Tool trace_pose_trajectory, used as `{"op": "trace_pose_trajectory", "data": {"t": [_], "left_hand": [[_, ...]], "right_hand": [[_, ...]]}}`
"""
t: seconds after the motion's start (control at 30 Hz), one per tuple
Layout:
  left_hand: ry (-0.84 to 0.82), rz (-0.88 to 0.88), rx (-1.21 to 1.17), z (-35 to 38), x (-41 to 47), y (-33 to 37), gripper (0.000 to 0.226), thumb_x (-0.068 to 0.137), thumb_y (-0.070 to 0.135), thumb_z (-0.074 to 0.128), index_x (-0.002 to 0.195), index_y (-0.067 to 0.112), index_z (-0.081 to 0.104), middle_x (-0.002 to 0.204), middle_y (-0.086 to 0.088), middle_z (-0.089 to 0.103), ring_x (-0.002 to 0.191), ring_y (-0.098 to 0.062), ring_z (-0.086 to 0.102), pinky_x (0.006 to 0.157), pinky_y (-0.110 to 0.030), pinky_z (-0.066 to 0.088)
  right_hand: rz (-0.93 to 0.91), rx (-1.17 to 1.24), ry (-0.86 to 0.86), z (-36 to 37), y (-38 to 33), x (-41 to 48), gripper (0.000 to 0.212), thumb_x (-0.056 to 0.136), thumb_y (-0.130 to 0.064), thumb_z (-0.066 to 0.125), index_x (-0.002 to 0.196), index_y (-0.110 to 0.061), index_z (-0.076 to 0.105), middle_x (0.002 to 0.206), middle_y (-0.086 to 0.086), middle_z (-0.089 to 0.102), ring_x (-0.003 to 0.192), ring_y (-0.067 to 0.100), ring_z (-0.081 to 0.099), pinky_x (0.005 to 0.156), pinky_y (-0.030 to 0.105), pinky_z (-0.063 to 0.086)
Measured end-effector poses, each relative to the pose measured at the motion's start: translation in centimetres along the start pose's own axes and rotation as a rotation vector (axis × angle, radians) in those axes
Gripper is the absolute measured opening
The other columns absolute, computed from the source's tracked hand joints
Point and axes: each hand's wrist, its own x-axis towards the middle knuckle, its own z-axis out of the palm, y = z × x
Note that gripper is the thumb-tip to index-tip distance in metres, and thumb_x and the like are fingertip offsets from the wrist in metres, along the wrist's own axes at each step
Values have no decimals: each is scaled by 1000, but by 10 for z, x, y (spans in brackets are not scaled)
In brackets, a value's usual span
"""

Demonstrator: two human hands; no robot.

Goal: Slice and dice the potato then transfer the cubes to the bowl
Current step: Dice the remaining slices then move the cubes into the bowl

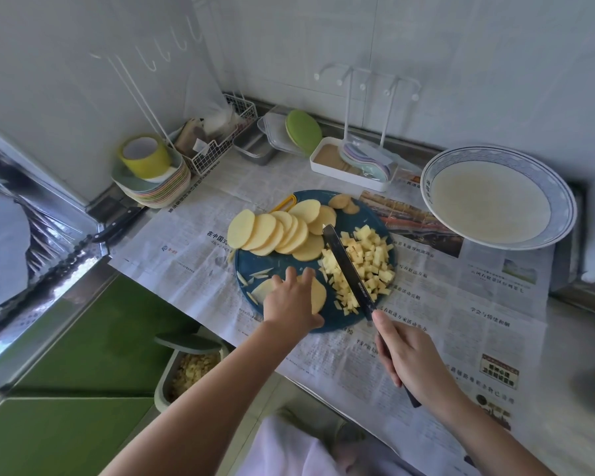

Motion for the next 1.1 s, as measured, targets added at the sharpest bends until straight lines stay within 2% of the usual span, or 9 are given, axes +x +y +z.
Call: {"op": "trace_pose_trajectory", "data": {"t": [0.1, 0.27, 0.43, 0.57, 0.7, 0.87, 0.97, 1.03, 1.1], "left_hand": [[0, -13, -6, 2, -1, 3, 80, 79, 42, 71, 143, 29, 23, 132, -8, 33, 118, -31, 39, 67, -32, 45], [-8, 18, -3, 3, -2, -3, 80, 82, 37, 69, 145, 35, 20, 137, -10, 22, 123, -33, 32, 79, -34, 51], [-28, 58, -8, 0, -5, -11, 84, 79, 35, 73, 144, 33, 20, 136, -11, 26, 119, -32, 38, 74, -33, 48], [-19, 72, -16, 0, -7, -17, 85, 76, 39, 73, 144, 34, 21, 136, -9, 29, 118, -31, 40, 76, -34, 49], [-7, 103, -33, 0, -13, -9, 80, 79, 44, 70, 143, 36, 23, 132, -7, 33, 115, -28, 42, 67, -29, 44], [23, 43, -224, -1, -13, -2, 60, 88, 32, 54, 141, 30, 27, 122, -5, 43, 102, -23, 49, 67, -32, 45], [-34, 49, -202, -1, -14, -4, 63, 89, 28, 53, 146, 26, 27, 131, -5, 40, 112, -25, 48, 82, -35, 50], [-46, 25, -292, -3, -14, -6, 61, 91, 28, 52, 147, 25, 29, 136, -6, 35, 110, -25, 51, 83, -30, 47], [-38, 12, -402, -8, -11, -9, 50, 93, 26, 53, 141, 22, 42, 135, -10, 40, 107, -28, 53, 81, -27, 43]], "right_hand": [[-3, -2, 1, 1, -2, 1, 65, 94, -53, 38, 67, 6, 47, 46, 6, 42, 38, 17, 36, 41, 27, 34], [3, -3, 0, 1, -1, -1, 65, 94, -52, 39, 67, 6, 46, 46, 7, 43, 39, 17, 36, 41, 27, 33], [14, -3, 1, 0, 1, -3, 64, 93, -53, 39, 68, 5, 47, 47, 8, 42, 39, 18, 36, 42, 28, 33], [9, 0, 6, 0, 0, -3, 65, 93, -53, 39, 68, 6, 46, 47, 7, 42, 39, 17, 36, 41, 27, 33], [6, -2, 7, 0, 2, -4, 64, 93, -53, 38, 69, 5, 47, 47, 8, 43, 40, 19, 36, 41, 27, 33], [9, 5, 11, -1, 4, -7, 58, 94, -53, 38, 63, -5, 49, 46, 8, 43, 39, 18, 36, 40, 25, 33], [19, 10, 12, -2, 4, -9, 61, 94, -53, 39, 66, 1, 50, 47, 8, 43, 40, 20, 36, 40, 26, 32], [22, 15, 16, -3, 4, -9, 62, 94, -52, 39, 67, 3, 49, 47, 8, 43, 40, 20, 36, 40, 26, 32], [22, 23, 16, -4, 5, -9, 62, 94, -51, 40, 68, 4, 49, 48, 8, 42, 40, 19, 36, 40, 26, 32]]}}
